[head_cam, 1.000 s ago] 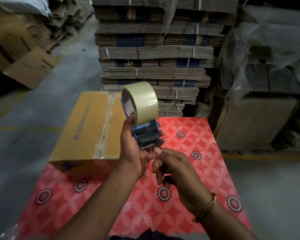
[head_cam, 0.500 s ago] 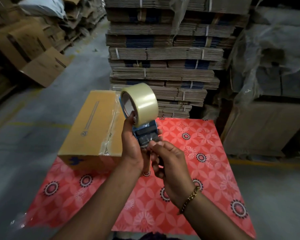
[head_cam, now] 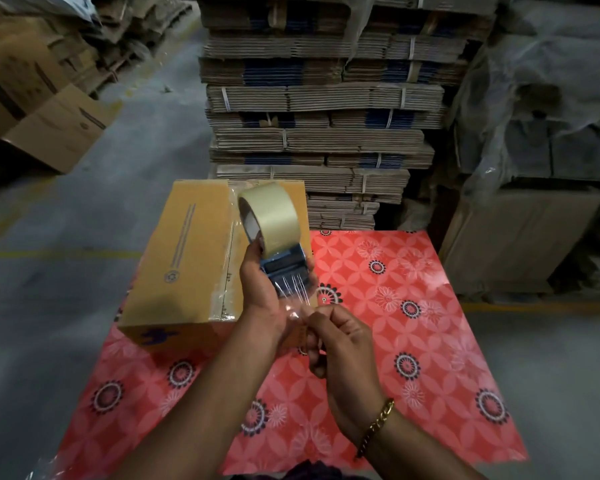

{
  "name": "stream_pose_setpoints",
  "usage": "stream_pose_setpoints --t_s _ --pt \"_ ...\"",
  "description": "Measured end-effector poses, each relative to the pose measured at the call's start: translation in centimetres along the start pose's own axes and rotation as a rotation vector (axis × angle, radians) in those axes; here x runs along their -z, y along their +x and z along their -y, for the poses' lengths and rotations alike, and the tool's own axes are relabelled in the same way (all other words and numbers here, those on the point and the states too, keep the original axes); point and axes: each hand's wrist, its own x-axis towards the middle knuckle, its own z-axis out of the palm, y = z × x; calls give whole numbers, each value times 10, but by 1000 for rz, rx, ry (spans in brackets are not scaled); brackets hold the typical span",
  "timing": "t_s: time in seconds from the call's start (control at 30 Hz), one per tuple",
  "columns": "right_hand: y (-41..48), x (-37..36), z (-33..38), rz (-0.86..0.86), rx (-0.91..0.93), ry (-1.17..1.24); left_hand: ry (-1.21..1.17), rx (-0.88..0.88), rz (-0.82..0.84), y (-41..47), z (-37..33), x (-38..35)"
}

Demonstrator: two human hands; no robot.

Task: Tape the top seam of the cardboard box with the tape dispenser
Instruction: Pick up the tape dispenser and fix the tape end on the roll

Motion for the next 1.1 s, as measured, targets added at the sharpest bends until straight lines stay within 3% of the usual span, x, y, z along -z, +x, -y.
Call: stream_pose_setpoints --t_s 0.23,0.37,0.5,0.73,0.87,1.1 --pt "13 2 -25 -63 -64 -68 116 104 -98 30 15 30" --pt "26 8 -48 -95 -163 -134 332 148 -252 54 21 52" --pt "37 14 -69 -169 -229 -129 527 209 -275 72 17 72" --pt "43 12 -89 -210 -324 -70 947 8 -273 99 13 94" --pt "44 8 -97 -220 -375 -54 1284 -114 -207 102 13 97" --pt "46 10 -98 -187 -412 -5 1824 -346 -229 111 11 111"
